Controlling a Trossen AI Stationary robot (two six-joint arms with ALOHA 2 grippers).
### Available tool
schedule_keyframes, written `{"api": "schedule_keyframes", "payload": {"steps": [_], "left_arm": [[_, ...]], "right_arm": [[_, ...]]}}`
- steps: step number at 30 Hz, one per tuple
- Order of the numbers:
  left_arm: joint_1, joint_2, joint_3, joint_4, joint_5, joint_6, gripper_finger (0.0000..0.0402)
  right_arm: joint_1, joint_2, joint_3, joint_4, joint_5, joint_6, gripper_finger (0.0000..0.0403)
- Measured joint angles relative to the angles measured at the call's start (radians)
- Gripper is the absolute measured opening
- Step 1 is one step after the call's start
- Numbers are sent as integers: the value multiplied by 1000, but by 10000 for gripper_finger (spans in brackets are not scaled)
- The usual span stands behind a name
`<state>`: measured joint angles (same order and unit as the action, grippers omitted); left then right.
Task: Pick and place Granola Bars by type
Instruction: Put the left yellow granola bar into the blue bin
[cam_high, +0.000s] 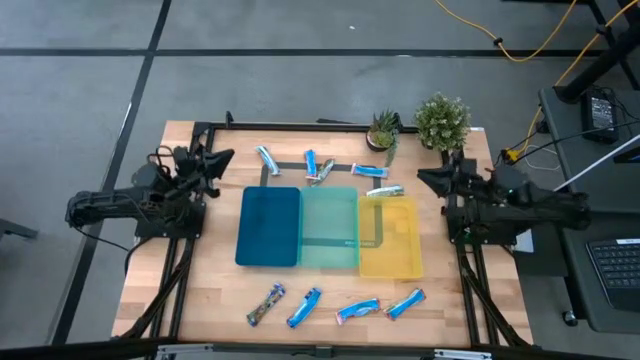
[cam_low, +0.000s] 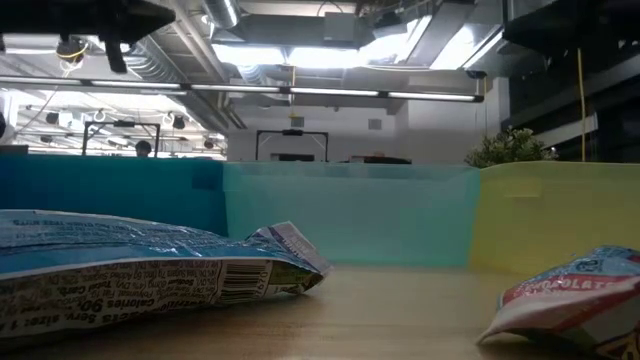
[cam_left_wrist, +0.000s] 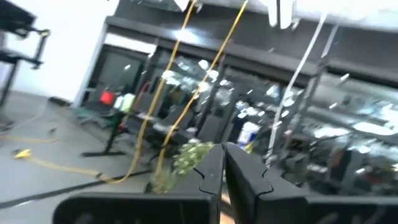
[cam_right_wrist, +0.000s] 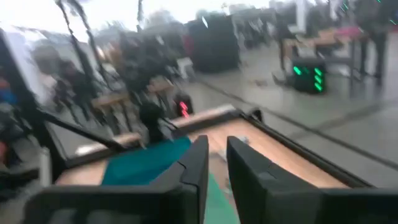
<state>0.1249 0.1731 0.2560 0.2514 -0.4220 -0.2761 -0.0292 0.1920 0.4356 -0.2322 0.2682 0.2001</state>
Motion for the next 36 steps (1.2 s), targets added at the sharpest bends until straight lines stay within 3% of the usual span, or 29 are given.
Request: {"api": "schedule_keyframes", "payload": {"steps": [9, 17, 24, 30, 36], "left_arm": [[75, 337, 366, -315, -20, 55, 41], [178, 650, 630, -677, 17, 165, 90], [316, 820, 733, -874, 41, 276, 163], [444, 935, 757, -910, 165, 400, 224], [520, 1053, 758, -937, 174, 685, 241]], "right_arm": [[-1, 220, 294, -147, 191, -5, 150], [-1, 345, 379, -157, 210, -84, 184], [-1, 396, 380, -184, 201, -51, 186], [-1, 415, 380, -222, 180, 5, 186], [-1, 415, 380, -219, 180, 25, 186]]}}
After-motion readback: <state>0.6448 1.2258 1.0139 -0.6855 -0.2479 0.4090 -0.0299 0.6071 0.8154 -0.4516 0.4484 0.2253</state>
